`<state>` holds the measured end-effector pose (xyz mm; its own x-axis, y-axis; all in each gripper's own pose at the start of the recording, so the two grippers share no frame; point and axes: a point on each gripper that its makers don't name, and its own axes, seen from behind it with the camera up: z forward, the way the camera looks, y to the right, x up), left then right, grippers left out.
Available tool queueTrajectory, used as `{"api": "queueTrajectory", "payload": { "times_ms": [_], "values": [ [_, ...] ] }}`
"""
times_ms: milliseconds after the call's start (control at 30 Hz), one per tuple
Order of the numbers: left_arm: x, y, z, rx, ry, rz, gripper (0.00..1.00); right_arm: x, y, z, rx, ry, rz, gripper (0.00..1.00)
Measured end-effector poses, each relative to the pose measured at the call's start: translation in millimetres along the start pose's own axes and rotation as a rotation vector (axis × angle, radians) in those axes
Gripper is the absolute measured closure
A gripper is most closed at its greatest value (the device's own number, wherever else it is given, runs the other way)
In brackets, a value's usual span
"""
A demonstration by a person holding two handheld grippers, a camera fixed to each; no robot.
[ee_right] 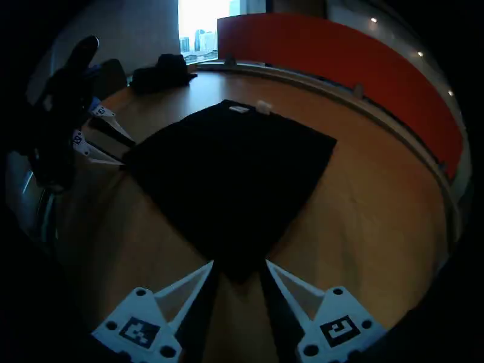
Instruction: Fold towel
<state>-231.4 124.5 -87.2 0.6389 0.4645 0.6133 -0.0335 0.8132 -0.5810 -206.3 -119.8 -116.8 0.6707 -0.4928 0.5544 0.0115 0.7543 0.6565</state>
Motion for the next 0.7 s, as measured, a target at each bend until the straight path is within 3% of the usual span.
{"api": "queueTrajectory", "payload": {
  "times_ms": [167,267,333,400,700],
  "values": [
    [-0.1,1.5,0.0,-0.001,-0.004,0.000,0.43,1.2,-0.2,0.7,0.000,-0.003,0.001,0.76],
    [0.3,2.0,0.5,0.003,-0.006,-0.008,0.51,1.7,-0.8,0.8,0.002,-0.005,0.000,0.81],
    [1.1,0.7,0.5,0.010,-0.008,-0.016,0.70,2.0,-1.6,0.9,0.004,-0.005,-0.002,0.84],
    [1.8,-0.5,0.4,0.015,-0.009,-0.027,0.79,2.2,-2.4,0.9,0.006,-0.006,-0.003,0.86],
    [3.2,-0.2,-0.1,0.006,-0.013,-0.076,0.83,2.9,-3.3,0.1,0.002,-0.005,-0.003,0.88]
  ]
}}
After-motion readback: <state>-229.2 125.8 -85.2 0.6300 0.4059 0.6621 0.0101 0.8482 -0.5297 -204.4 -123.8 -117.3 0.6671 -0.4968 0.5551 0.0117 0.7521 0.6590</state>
